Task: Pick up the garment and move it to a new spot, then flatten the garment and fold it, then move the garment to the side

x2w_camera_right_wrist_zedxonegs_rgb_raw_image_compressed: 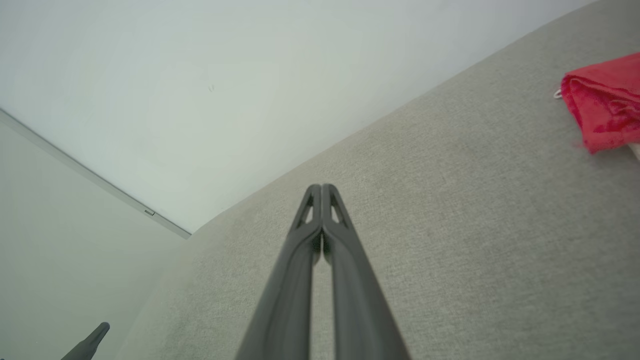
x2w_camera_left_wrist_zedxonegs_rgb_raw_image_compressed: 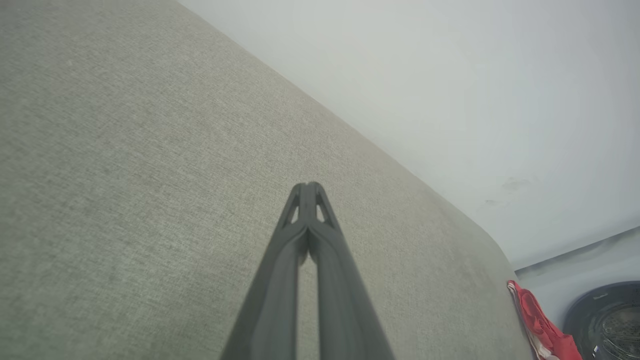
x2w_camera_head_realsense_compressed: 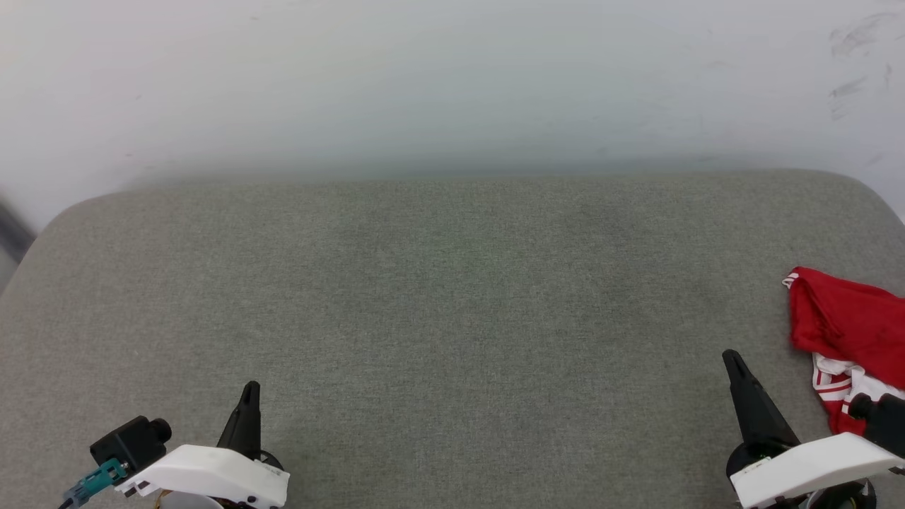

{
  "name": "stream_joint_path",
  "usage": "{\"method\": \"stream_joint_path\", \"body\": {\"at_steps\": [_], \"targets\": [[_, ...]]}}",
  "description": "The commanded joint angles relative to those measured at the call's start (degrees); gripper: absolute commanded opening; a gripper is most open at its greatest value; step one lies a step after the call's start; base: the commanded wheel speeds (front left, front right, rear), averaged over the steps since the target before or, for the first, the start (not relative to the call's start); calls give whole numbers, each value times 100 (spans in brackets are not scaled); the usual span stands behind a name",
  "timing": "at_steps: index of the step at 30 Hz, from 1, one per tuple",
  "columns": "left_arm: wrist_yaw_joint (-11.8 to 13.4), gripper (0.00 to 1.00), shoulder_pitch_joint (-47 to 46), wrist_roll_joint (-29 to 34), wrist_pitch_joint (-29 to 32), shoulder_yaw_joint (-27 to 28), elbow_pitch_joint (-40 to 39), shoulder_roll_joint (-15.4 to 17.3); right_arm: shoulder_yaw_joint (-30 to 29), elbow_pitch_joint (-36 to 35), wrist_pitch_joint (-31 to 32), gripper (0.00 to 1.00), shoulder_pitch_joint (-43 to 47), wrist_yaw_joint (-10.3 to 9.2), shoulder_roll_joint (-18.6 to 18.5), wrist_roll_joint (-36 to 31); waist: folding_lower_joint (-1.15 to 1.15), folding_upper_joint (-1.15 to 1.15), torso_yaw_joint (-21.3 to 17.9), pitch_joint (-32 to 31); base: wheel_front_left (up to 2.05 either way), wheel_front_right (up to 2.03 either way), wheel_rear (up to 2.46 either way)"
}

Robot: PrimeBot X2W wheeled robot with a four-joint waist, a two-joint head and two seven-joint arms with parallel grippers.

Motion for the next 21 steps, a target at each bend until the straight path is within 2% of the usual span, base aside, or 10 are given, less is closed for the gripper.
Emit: {"method": "stream_joint_path", "body": {"at_steps": [1, 21], "targets": [[-86, 0, -201, -193, 56, 115, -28, -30, -14, 7, -28, 0, -181, 0, -58, 284, 0, 0, 4, 3, 0, 0, 0], [-471, 0, -341, -1246, 384, 553, 145, -342, -67, 379, -11, 0, -414, 0, -81, 1752, 0, 0, 34, 28, 0, 0, 0]]}}
